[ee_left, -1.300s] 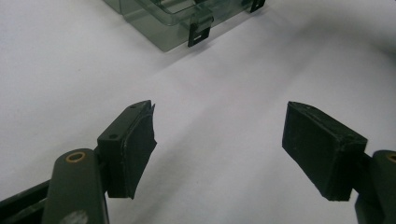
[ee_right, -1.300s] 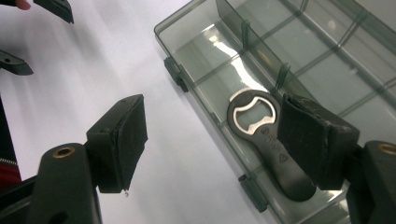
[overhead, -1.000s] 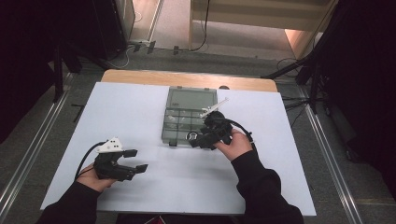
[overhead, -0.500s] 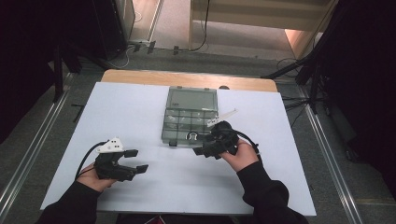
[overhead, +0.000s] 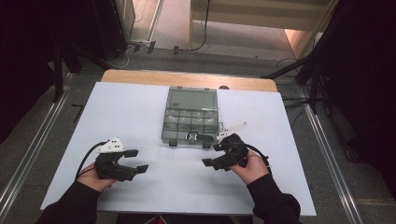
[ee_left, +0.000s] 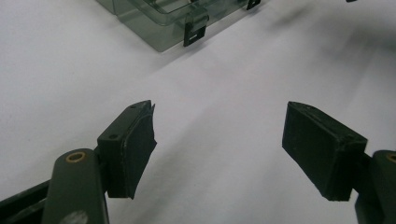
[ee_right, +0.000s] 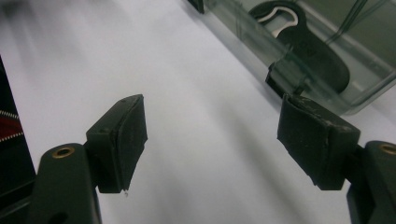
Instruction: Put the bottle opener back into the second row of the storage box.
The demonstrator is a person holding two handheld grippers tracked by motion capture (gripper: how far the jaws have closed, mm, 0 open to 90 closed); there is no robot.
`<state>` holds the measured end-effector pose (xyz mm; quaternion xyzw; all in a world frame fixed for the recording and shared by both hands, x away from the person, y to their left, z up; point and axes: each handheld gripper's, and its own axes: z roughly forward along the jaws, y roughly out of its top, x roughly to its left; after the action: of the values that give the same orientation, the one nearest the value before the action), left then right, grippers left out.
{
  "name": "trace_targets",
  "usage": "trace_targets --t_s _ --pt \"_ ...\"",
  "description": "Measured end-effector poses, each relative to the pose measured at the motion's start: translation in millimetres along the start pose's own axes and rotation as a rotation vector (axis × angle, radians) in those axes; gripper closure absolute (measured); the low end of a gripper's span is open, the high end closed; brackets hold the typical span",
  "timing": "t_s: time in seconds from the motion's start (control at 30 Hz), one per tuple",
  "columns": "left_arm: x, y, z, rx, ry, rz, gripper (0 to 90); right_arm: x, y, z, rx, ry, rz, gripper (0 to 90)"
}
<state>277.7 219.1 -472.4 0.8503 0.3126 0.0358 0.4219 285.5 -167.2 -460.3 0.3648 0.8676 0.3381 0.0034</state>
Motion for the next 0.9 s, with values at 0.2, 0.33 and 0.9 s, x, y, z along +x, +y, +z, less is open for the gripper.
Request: trace_targets --t_s 0.2,0.33,0.9 --pt "0.3 -0.4 -0.1 0.001 0.002 -0.002 25.2 1.3 -9.5 -0.6 0.012 -0.003 -0.005 25.4" --pt "0.9 -0.4 -0.5 0.000 0.005 -0.003 25.2 -0.1 -16.3 -3.3 0.007 -0.007 -0.001 25.4" --pt "1.0 -0.4 -0.8 0.003 0.006 -0.004 25.2 -9.4 -47.5 -19.5 -0.018 -0.026 0.039 25.4"
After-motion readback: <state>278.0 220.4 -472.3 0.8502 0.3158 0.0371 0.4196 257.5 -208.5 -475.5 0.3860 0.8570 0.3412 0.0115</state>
